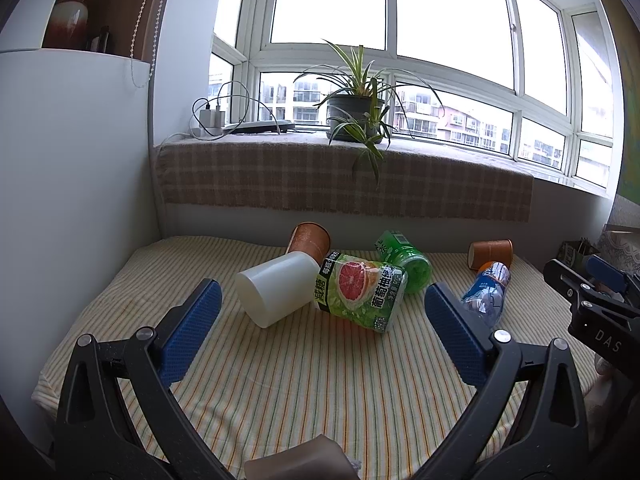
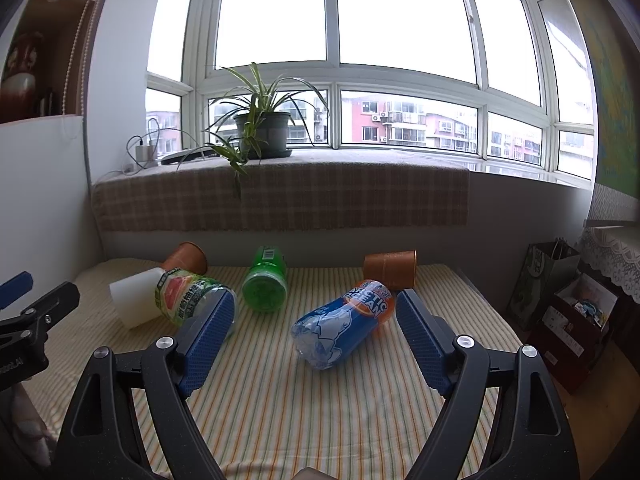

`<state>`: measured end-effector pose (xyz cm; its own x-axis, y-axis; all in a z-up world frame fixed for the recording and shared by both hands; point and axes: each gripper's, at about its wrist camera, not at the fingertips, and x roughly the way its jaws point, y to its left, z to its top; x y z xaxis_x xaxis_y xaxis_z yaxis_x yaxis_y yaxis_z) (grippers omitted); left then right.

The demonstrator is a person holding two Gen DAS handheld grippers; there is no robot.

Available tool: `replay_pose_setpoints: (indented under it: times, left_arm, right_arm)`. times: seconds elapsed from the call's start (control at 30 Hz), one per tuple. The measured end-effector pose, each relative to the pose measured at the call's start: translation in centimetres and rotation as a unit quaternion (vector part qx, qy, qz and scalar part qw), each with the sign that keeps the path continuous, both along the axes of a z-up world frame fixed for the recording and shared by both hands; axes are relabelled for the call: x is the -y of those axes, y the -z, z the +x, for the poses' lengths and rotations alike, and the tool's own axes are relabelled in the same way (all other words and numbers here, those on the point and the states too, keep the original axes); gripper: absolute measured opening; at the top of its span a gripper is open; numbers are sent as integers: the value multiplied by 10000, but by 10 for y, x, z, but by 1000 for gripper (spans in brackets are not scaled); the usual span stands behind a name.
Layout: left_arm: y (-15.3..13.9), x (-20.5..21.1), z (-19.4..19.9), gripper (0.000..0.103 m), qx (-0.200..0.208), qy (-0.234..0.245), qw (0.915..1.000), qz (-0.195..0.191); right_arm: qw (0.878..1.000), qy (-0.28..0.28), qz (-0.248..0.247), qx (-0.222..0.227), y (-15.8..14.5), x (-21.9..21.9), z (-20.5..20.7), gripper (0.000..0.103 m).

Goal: Flip cup upright

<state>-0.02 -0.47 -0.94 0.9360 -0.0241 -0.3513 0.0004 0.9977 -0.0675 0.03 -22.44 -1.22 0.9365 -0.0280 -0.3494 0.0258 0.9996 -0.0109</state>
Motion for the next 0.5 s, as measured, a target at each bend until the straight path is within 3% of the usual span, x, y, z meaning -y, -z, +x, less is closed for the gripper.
replay_pose_setpoints:
  times: [0.5]
  left_arm:
    - [6,1,1,103,-34,19,10000,-24]
  right_arm:
    - [10000,-36,-31,-58,1,-4,6,83]
